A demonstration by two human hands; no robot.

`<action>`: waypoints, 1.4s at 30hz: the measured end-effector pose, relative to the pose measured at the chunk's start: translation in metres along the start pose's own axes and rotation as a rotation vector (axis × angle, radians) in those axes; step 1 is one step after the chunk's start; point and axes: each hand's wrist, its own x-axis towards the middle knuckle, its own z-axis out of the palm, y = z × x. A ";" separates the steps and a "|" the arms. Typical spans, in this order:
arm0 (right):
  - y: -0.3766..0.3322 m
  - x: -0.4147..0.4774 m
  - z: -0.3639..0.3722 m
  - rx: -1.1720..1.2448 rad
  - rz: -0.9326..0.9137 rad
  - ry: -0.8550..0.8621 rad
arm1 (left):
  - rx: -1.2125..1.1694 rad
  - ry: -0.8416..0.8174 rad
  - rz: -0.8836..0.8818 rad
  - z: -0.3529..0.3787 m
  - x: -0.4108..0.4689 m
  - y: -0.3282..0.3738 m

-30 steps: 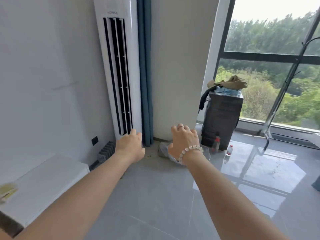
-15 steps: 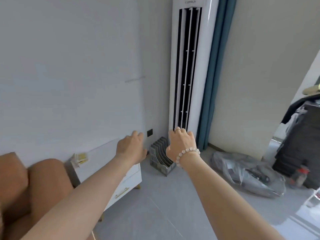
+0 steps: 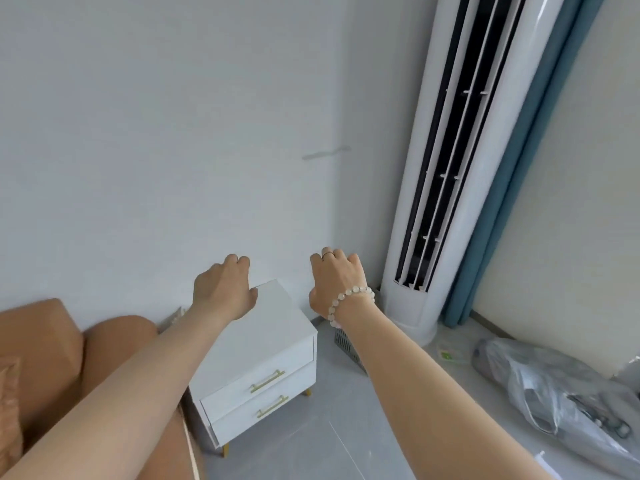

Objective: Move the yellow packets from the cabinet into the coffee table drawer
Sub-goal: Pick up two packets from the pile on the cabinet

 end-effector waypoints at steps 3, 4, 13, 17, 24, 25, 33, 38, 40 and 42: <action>-0.005 0.039 0.009 0.002 -0.026 0.011 | 0.021 0.005 -0.034 0.012 0.028 -0.019; -0.005 0.050 0.011 0.003 -0.030 0.022 | 0.030 0.017 -0.042 0.014 0.037 -0.025; -0.010 0.122 0.034 0.031 -0.085 -0.015 | 0.077 -0.023 -0.111 0.031 0.086 -0.052; -0.012 0.162 0.045 0.053 -0.143 0.012 | 0.110 -0.033 -0.172 0.029 0.119 -0.060; 0.015 0.235 0.069 0.076 -0.176 0.023 | 0.157 -0.014 -0.198 0.034 0.185 -0.052; 0.019 0.247 0.072 0.079 -0.181 0.019 | 0.159 -0.023 -0.204 0.038 0.192 -0.050; -0.028 0.327 0.115 0.133 -0.360 -0.025 | 0.099 -0.066 -0.414 0.079 0.225 -0.095; -0.085 0.353 0.157 0.149 -0.485 -0.104 | 0.088 -0.111 -0.524 0.120 0.229 -0.144; -0.106 0.362 0.172 0.153 -0.526 -0.122 | 0.069 -0.141 -0.557 0.133 0.235 -0.164; -0.128 0.371 0.193 0.145 -0.564 -0.175 | 0.067 -0.184 -0.583 0.153 0.242 -0.184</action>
